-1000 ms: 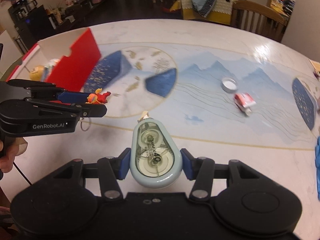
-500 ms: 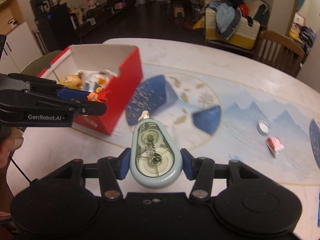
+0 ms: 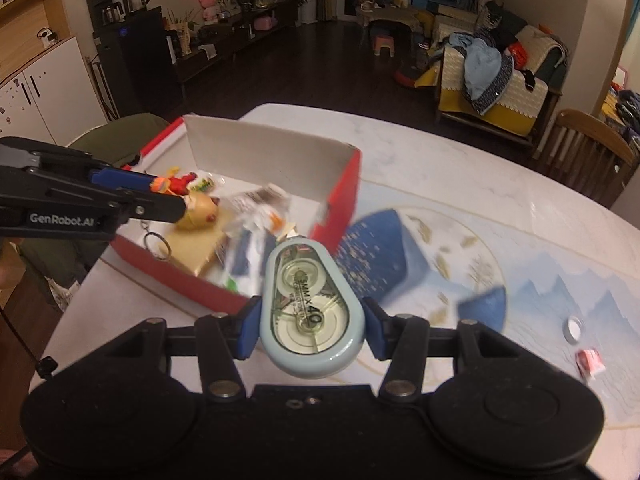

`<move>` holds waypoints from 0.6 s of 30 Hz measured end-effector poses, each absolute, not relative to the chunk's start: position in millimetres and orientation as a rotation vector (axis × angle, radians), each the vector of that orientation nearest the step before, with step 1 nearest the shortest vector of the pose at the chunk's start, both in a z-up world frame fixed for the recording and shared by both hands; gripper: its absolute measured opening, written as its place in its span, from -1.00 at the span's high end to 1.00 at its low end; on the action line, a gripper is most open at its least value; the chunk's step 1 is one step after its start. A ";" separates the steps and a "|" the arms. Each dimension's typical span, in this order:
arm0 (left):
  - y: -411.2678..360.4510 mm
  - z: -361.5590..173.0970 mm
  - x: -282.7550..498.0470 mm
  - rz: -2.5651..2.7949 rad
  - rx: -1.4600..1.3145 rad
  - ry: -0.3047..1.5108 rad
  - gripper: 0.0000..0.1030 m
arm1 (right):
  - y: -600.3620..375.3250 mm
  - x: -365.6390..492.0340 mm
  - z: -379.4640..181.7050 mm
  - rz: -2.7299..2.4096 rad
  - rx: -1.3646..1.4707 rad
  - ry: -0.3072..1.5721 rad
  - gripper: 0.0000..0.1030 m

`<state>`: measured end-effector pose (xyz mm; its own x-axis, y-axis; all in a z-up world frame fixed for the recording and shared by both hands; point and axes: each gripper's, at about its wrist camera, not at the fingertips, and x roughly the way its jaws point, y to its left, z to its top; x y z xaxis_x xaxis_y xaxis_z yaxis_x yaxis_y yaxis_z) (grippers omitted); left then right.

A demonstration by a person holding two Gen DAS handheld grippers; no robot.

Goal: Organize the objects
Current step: 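Carry the keychain toy with the left tool into the box while the right tool drops the dispenser there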

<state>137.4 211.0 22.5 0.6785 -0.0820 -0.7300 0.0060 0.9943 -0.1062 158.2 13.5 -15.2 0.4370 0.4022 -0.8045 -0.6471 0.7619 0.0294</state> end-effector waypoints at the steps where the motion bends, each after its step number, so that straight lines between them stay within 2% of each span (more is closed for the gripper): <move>1: 218.2 23.6 137.5 -0.041 -0.094 0.822 0.31 | 21.1 160.7 -15.4 0.667 -0.306 0.904 0.01; 7: 256.1 14.9 145.3 0.006 -0.064 0.844 0.31 | 65.5 174.8 -23.7 0.668 -0.353 0.896 0.01; 18: 282.3 -36.8 165.8 0.022 -0.055 0.973 0.31 | 129.4 198.3 -66.4 0.638 -0.431 0.955 0.01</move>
<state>165.8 282.3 -36.8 0.5628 -0.0058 -0.8266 -0.0439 0.9984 -0.0369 198.3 129.4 -66.4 0.4189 0.3088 -0.8539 -0.6711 0.7388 -0.0621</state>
